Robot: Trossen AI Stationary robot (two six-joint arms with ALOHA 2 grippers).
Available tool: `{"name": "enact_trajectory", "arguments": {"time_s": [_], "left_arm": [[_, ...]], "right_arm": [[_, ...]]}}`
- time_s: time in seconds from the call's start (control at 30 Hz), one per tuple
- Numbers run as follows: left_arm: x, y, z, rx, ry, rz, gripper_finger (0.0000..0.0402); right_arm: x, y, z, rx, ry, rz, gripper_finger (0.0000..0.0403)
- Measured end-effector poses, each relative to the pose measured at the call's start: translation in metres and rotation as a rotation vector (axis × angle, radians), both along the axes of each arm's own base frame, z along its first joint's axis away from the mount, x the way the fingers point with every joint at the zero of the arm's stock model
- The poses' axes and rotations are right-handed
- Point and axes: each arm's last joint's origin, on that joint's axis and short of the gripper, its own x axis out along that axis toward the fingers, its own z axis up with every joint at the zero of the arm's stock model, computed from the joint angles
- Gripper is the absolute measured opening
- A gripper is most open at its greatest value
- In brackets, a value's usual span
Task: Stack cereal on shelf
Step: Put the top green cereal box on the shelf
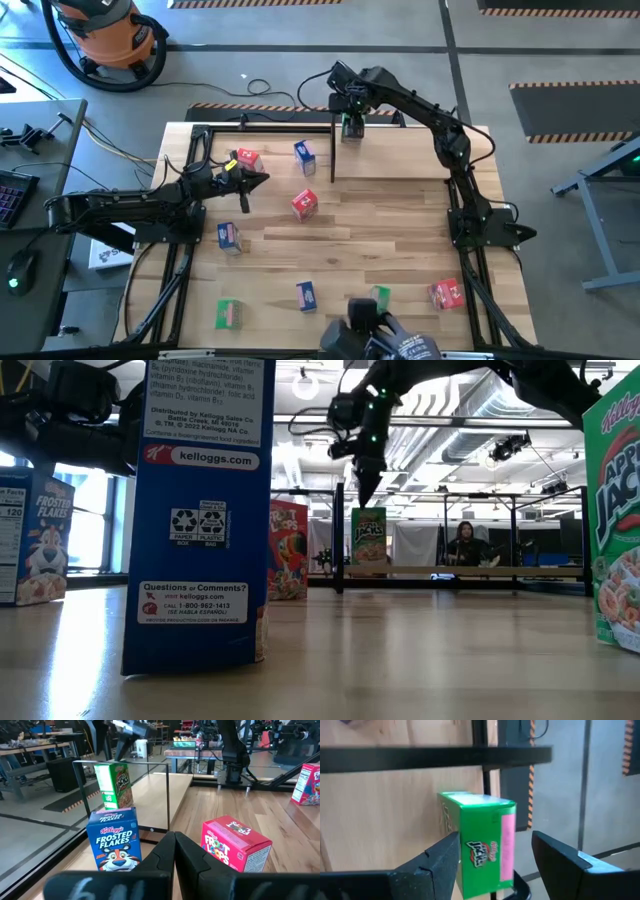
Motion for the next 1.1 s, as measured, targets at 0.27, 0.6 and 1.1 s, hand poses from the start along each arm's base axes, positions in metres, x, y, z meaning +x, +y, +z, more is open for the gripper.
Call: {"name": "enact_trajectory", "arguments": {"time_s": [0.27, 0.6, 1.1], "left_arm": [[0.0, 0.0, 0.0, -0.001, 0.001, 0.0, 0.0], [0.0, 0.0, -0.001, 0.008, 0.009, -0.001, 0.0], [0.0, 0.0, -0.003, -0.018, 0.021, 0.001, 0.0]], "right_arm": [[-0.01, 0.041, 0.029, 0.107, -0.011, -0.093, 0.02], [-0.001, 0.043, -0.025, 0.202, -0.011, -0.388, 0.0014], [-0.042, 0.074, -0.085, 0.168, -0.471, -0.667, 0.0001]]}}
